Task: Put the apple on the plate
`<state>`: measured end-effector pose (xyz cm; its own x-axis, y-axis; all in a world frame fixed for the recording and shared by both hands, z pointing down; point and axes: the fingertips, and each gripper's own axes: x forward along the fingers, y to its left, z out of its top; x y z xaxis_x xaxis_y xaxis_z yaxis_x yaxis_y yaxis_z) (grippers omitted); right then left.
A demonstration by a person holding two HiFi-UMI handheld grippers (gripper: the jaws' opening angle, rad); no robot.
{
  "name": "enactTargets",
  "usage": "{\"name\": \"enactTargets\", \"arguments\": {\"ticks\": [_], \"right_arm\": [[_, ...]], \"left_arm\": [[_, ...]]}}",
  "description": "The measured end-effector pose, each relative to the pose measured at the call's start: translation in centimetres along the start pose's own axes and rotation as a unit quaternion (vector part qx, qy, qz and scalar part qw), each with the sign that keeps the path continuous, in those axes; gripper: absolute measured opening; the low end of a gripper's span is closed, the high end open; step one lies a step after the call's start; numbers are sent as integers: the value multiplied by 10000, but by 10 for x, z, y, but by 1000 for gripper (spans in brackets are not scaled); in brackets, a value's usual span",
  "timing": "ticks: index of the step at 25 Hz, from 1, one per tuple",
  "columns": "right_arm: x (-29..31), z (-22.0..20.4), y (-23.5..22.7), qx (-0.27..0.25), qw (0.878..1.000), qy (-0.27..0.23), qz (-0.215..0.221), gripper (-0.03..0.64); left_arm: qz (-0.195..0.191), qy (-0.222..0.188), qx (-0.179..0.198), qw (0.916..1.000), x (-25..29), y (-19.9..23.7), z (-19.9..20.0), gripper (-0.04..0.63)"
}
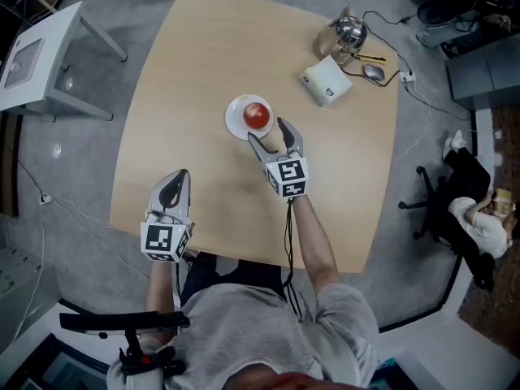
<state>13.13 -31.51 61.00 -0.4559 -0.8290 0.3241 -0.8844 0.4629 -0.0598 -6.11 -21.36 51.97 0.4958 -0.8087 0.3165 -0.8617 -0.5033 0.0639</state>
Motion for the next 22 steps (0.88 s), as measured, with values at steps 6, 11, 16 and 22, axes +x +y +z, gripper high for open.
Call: {"name": "enactTargets", "arguments": {"ticks": [6,11,16,22], "right_arm": [[-5,-5,-6,-15,9999,-64,-91,357],[-29,14,10,31,9999,-76,-141,342],[-45,23,18,92,9996,-94,-247,330],[-61,22,27,115,9992,-105,-373,324]], "left_arm": [[-79,-115,38,9999,12,-2,-4,18],[-102,-186,58,9998,-12,-2,17,18],[-143,-185,70,9997,-23,0,25,18],[-270,-216,104,9993,-28,-3,25,18]]}}
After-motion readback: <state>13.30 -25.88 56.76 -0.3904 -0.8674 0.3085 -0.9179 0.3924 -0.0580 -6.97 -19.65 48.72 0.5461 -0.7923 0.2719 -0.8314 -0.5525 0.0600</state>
